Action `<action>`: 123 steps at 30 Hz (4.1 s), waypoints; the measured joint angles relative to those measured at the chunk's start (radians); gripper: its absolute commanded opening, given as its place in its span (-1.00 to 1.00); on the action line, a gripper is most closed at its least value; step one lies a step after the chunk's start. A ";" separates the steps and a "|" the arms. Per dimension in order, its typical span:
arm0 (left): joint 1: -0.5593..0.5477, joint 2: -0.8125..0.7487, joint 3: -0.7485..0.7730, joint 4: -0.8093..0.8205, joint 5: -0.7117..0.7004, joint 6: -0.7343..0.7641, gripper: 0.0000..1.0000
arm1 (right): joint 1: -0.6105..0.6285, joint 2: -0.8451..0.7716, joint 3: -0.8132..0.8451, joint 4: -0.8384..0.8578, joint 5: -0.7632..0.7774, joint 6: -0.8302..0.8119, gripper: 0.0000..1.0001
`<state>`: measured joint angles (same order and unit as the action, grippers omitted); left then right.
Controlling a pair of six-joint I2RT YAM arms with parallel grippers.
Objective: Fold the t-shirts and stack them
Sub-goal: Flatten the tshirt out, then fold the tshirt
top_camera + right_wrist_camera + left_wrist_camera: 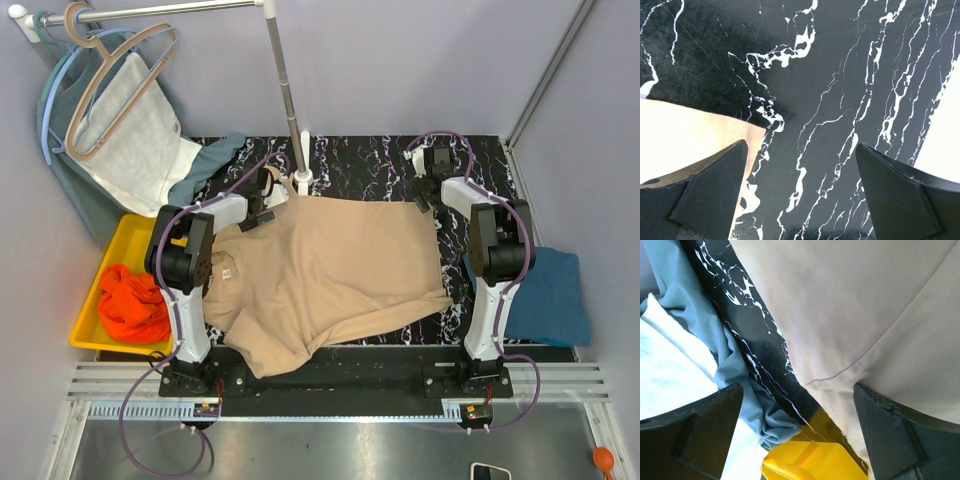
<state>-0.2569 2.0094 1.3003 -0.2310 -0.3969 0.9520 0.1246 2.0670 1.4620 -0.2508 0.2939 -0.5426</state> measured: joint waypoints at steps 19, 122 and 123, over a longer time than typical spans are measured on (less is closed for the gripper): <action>-0.045 -0.018 0.177 -0.100 0.055 -0.089 0.98 | 0.069 -0.005 0.000 -0.017 -0.044 0.035 0.96; -0.448 -1.021 -0.520 -0.560 0.220 -0.111 0.98 | 0.262 -0.732 -0.434 -0.481 -0.078 -0.018 0.99; -0.463 -1.022 -0.519 -0.586 0.242 -0.127 0.98 | 0.262 -0.736 -0.449 -0.497 -0.082 -0.014 0.99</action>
<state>-0.7197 0.9878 0.7815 -0.8173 -0.1551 0.8249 0.3866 1.3308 1.0126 -0.7479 0.2123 -0.5564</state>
